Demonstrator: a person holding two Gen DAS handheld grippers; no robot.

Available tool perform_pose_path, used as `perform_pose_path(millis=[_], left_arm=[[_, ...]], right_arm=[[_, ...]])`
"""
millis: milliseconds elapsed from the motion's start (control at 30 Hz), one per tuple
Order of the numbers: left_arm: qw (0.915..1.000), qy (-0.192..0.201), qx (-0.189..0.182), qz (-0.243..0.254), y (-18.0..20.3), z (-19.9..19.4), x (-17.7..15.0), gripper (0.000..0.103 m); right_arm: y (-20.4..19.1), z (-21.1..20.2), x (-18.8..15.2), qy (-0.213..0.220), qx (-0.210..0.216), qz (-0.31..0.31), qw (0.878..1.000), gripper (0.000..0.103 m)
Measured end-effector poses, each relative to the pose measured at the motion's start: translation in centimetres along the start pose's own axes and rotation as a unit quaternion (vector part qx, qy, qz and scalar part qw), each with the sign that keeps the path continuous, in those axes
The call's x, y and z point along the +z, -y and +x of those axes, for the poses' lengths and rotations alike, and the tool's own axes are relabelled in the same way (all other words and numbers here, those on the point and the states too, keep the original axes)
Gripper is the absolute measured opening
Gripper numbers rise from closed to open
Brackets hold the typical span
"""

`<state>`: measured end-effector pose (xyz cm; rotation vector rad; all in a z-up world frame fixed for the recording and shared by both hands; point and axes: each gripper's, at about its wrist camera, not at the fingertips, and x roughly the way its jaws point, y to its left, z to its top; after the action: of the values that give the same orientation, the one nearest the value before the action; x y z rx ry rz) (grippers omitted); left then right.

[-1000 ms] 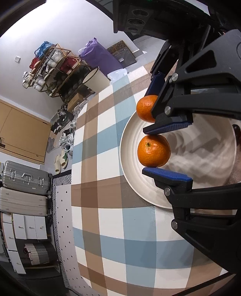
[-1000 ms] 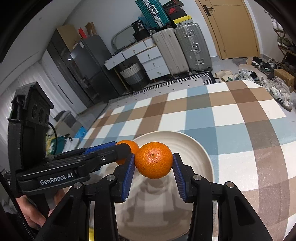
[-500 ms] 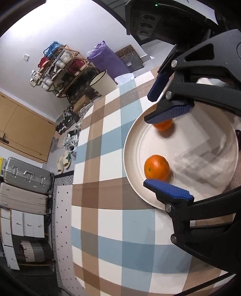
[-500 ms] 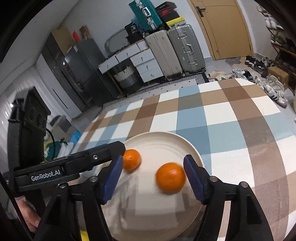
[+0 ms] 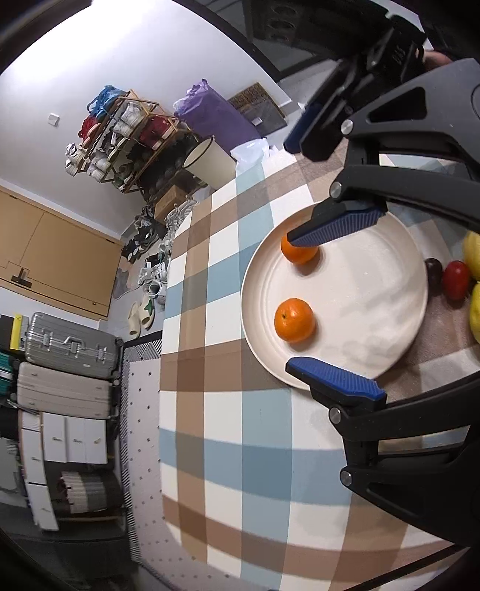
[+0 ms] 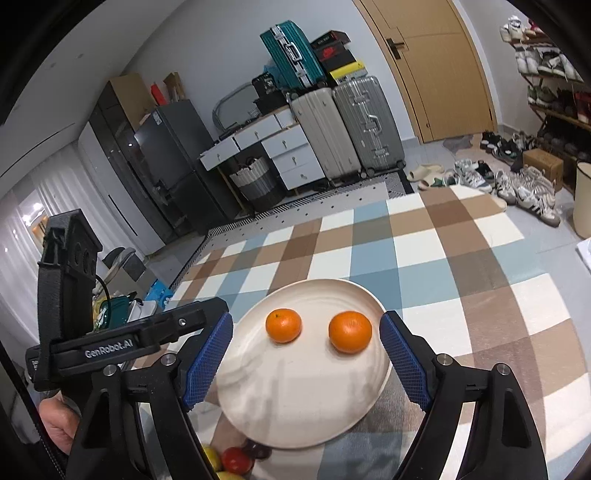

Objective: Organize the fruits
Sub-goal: 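Lower both oranges onto the plate and open both grippers, then move both grippers back to the fruit cluster near the green fruits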

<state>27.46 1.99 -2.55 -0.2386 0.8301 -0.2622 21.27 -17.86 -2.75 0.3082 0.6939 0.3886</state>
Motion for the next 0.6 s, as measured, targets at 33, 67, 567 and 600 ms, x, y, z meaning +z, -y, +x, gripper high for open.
perform_pose_path(millis=[33, 67, 567, 600], left_arm=[[1.0, 0.004, 0.001, 0.004, 0.2, -0.7, -0.3, 0.059], [1.0, 0.006, 0.002, 0.006, 0.3, -1.2, -0.5, 0.06], [0.9985, 0.014, 0.049, 0.018, 0.8, -6.6, -5.2, 0.077], [0.9985, 0.014, 0.05, 0.017, 0.7, -6.7, -5.4, 0.079]], right_arm=[[-0.1, -0.4, 0.0, 0.002, -0.002, -0.002, 1.0, 0.086], [-0.3, -0.9, -0.2, 0.004, -0.006, -0.005, 1.0, 0.086], [-3.7, -6.0, -2.6, 0.03, 0.014, -0.045, 0.998, 0.088], [-4.0, -6.3, -2.8, 0.031, 0.016, -0.046, 0.998, 0.088]])
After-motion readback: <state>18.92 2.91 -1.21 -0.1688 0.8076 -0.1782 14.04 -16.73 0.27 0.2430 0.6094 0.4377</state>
